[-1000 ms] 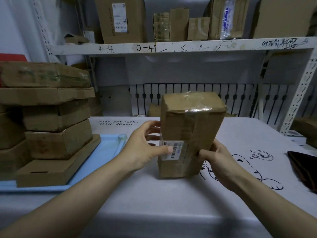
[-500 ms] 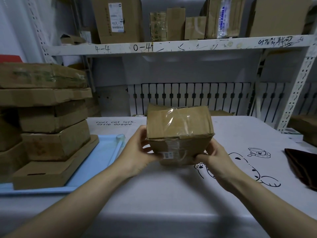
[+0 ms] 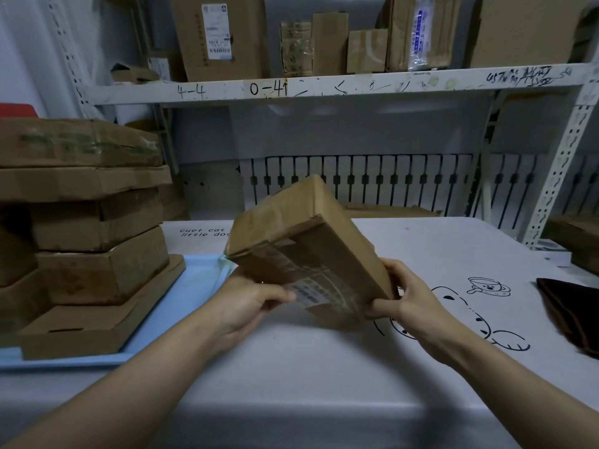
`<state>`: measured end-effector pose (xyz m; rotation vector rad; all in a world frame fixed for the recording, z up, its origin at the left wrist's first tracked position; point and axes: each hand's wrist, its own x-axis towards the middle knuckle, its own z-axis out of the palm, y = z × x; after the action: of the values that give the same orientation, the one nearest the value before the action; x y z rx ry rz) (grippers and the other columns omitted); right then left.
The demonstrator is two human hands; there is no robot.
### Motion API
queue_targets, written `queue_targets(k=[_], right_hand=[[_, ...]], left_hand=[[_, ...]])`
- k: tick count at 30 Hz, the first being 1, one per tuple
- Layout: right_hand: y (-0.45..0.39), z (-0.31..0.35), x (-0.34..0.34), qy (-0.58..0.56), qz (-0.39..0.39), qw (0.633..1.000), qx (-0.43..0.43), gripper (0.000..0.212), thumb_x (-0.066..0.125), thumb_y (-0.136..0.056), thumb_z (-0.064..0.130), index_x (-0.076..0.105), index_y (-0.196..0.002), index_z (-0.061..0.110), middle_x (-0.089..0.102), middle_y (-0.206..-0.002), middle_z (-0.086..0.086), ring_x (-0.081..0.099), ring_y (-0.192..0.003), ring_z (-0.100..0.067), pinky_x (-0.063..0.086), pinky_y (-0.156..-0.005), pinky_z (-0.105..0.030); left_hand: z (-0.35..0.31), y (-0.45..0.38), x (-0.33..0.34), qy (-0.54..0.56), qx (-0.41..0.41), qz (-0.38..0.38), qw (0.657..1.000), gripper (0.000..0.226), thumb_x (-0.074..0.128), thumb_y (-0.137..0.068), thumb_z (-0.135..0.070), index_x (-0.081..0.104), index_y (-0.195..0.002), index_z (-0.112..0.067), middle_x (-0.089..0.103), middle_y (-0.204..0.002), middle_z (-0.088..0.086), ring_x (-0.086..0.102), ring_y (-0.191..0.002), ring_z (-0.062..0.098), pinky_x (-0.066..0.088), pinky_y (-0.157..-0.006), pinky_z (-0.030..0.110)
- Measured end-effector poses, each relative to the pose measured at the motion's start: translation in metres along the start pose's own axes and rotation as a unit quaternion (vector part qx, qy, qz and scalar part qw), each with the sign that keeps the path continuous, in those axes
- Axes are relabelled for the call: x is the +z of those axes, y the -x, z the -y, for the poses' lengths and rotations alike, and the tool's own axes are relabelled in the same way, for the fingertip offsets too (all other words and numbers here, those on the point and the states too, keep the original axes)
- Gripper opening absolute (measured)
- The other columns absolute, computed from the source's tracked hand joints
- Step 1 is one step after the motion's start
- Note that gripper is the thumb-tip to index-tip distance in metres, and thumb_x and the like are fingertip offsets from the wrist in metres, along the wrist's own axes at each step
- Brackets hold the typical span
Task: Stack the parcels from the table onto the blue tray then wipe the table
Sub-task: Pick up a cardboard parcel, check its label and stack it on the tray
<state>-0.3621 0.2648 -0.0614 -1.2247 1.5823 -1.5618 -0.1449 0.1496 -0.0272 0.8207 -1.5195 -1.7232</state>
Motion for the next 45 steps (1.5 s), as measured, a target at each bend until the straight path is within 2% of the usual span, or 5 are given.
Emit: queue_targets(k=[12,18,26,31,45], right_hand=[[-0.003,0.0,0.011,0.059,-0.083,0.993,-0.063,0.058,0.089,-0.06,0.013,0.061,-0.107,0.035,0.063,-0.11,0.0,0.064,-0.095,-0.017,0.056,-0.074,-0.048],[-0.008,-0.003,0.012,0.192,-0.129,0.964,-0.129,0.062,0.087,-0.06,0.02,0.051,-0.103,0.046,0.051,-0.11,0.017,0.046,-0.111,-0.015,0.041,-0.088,-0.018],[-0.009,0.0,0.011,0.293,-0.14,0.933,-0.156,0.067,0.085,-0.063,0.012,0.057,-0.122,0.029,0.047,-0.11,0.009,0.035,-0.104,-0.009,0.03,-0.083,-0.001],[-0.006,0.006,0.017,0.323,-0.118,0.92,-0.188,0.068,0.081,-0.061,0.016,0.058,-0.123,0.03,0.045,-0.112,0.01,0.036,-0.108,-0.011,0.039,-0.089,-0.025],[-0.008,0.006,0.004,0.186,-0.126,0.961,-0.158,0.116,0.094,-0.059,0.02,0.025,-0.152,0.028,0.041,-0.133,0.008,0.038,-0.129,-0.011,0.035,-0.101,-0.019]], left_hand=[[0.011,-0.01,-0.002,0.023,-0.036,-0.087,0.995,0.057,0.07,-0.086,-0.004,0.044,-0.137,-0.003,0.065,-0.105,0.013,0.061,-0.098,0.024,0.051,-0.099,0.043],[0.011,-0.011,-0.004,-0.15,0.05,-0.196,0.968,0.098,0.081,-0.078,-0.021,0.016,-0.152,-0.024,0.036,-0.146,0.003,0.042,-0.13,0.023,0.038,-0.1,0.033],[0.004,-0.003,0.006,-0.479,0.322,-0.221,0.786,0.101,0.084,-0.065,-0.024,0.027,-0.149,-0.028,0.022,-0.15,0.0,0.018,-0.14,0.022,0.016,-0.114,0.034],[0.001,-0.011,0.013,-0.601,0.356,-0.129,0.704,0.089,0.079,-0.061,-0.021,0.042,-0.142,-0.028,0.032,-0.153,-0.001,0.017,-0.147,0.027,-0.003,-0.121,0.042],[-0.003,-0.019,-0.001,-0.512,0.323,-0.066,0.793,0.061,0.078,-0.067,-0.022,0.052,-0.12,-0.035,0.055,-0.118,-0.015,0.047,-0.109,0.017,0.038,-0.091,0.032]])
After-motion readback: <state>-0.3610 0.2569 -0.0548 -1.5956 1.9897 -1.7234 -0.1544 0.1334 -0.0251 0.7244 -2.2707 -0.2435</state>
